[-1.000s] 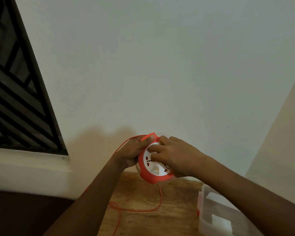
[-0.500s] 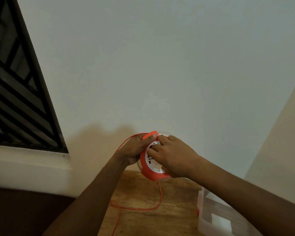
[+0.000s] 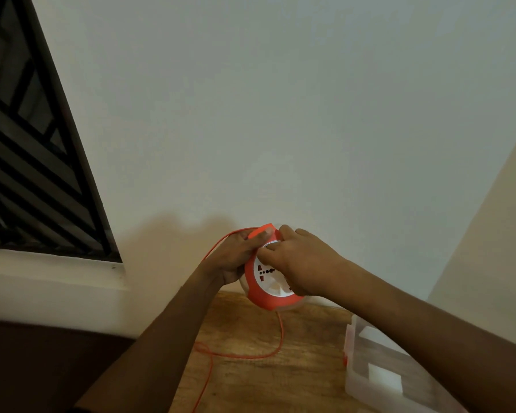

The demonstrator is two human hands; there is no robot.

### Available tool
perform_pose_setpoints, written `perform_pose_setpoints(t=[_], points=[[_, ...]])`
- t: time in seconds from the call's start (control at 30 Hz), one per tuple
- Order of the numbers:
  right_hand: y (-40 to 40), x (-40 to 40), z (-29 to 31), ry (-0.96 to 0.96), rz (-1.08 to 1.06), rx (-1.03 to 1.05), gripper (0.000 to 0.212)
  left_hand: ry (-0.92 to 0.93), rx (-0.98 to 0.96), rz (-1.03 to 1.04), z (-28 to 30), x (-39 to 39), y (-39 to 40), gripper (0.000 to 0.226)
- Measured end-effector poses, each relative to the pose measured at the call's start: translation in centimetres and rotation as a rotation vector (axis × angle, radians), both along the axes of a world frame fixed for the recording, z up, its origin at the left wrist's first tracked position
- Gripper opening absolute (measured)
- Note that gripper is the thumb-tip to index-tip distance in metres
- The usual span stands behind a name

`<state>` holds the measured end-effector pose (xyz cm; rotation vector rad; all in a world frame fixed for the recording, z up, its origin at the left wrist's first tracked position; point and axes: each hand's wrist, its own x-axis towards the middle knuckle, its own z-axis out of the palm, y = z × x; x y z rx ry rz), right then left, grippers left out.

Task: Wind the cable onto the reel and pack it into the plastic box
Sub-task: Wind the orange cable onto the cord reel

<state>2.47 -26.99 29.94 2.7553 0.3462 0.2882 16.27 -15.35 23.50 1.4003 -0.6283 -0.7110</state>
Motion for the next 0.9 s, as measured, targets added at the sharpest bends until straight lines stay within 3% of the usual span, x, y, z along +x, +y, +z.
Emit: perform_pose_setpoints(t=[0.3, 0.47, 0.57, 0.7, 0.83, 0.9], points=[[0.2, -0.6, -1.2, 0.005, -0.030, -0.020, 0.070, 0.038, -0.013, 0.029, -0.4, -0.8, -0.9, 0.042], [0.3, -0.5, -2.2, -0.049, -0.056, -0.117, 0.078, 0.055, -0.044, 0.049, -0.6, -1.0, -1.5, 0.043], [-0.3, -0.2, -2.4, -0.145, -0.070, -0.097, 0.065, 0.089, -0.039, 0.028, -0.8, -1.0, -1.7, 0.045], [-1.4, 0.4, -1.5, -0.336, -0.252, 0.066, 0.034, 0.198, -0.098, 0.029, -1.0, -1.6, -2.1, 0.056], [-2.0, 0.6, -2.4, -0.317, -0.312, 0.120, 0.017, 0.228, -0.115, 0.097, -1.1, -1.3, -1.9, 0.050], [-2.7, 0.4, -2.7, -0.329, -0.284, 0.135, 0.016, 0.256, -0.143, 0.108, -1.4, -0.9, -1.3, 0.059]])
